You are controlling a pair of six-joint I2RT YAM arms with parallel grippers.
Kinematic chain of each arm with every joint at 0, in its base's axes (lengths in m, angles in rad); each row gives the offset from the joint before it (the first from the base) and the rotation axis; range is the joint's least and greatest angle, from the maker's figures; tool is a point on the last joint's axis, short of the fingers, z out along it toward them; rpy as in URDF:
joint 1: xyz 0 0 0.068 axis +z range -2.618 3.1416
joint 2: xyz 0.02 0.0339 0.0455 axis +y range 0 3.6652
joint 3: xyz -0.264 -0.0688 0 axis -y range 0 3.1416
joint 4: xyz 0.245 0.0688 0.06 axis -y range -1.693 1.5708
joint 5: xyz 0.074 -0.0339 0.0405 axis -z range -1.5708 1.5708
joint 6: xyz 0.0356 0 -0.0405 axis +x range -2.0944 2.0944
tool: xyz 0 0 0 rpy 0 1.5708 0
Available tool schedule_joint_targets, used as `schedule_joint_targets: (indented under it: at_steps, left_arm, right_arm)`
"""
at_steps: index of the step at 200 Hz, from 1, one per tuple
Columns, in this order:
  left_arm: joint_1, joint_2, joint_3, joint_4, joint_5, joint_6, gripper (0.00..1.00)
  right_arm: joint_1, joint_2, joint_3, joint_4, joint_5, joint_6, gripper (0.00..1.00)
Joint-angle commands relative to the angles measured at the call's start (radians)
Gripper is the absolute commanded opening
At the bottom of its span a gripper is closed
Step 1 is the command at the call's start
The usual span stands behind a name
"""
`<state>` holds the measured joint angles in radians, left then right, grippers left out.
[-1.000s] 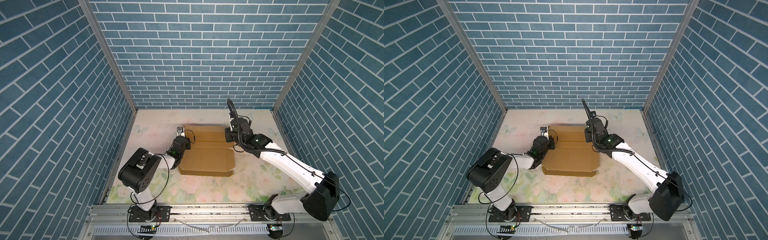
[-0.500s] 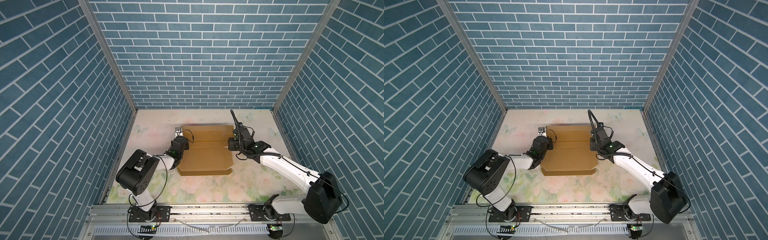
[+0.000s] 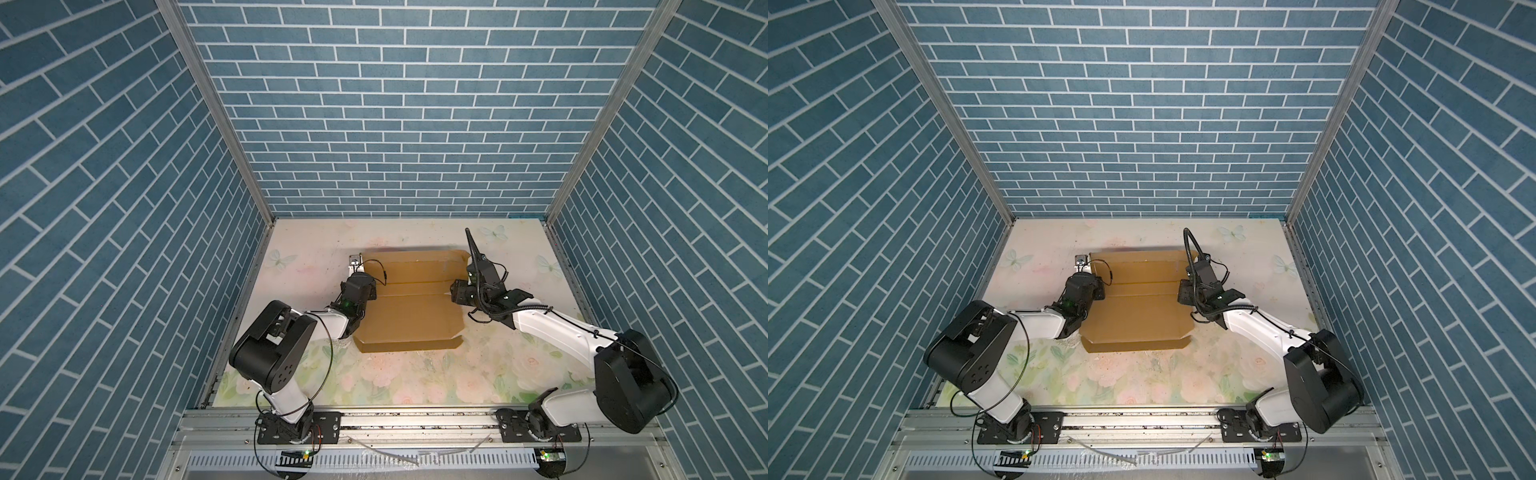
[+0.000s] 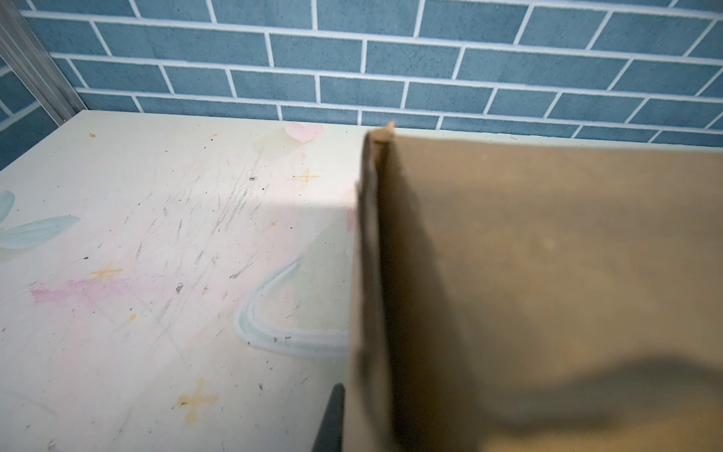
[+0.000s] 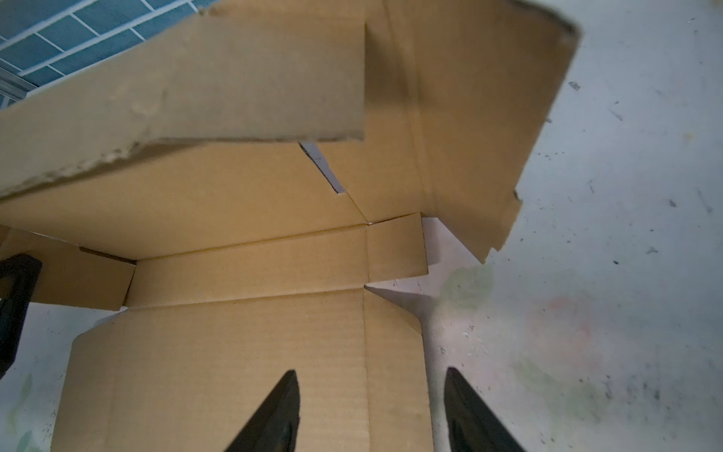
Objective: Fold the paper box
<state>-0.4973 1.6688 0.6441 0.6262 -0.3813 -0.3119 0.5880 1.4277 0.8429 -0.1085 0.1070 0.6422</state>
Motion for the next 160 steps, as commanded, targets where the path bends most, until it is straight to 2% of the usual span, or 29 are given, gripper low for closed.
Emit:
schedule_joint_targets:
  at_steps: [1,67,160]
  left_arm:
    - [-0.002,-0.019,0.002,-0.03,-0.01,-0.021,0.0]
    - [-0.002,-0.025,0.011,-0.057,-0.004,-0.017,0.0]
    - [-0.001,-0.007,0.038,-0.092,0.005,-0.038,0.0]
  right_arm:
    - [-0.012,0.04,-0.022,0.061,-0.026,0.055,0.6]
    - [-0.036,0.108,-0.062,0.202,-0.045,0.062,0.64]
    - [-0.079,0.194,-0.11,0.406,-0.097,0.071,0.64]
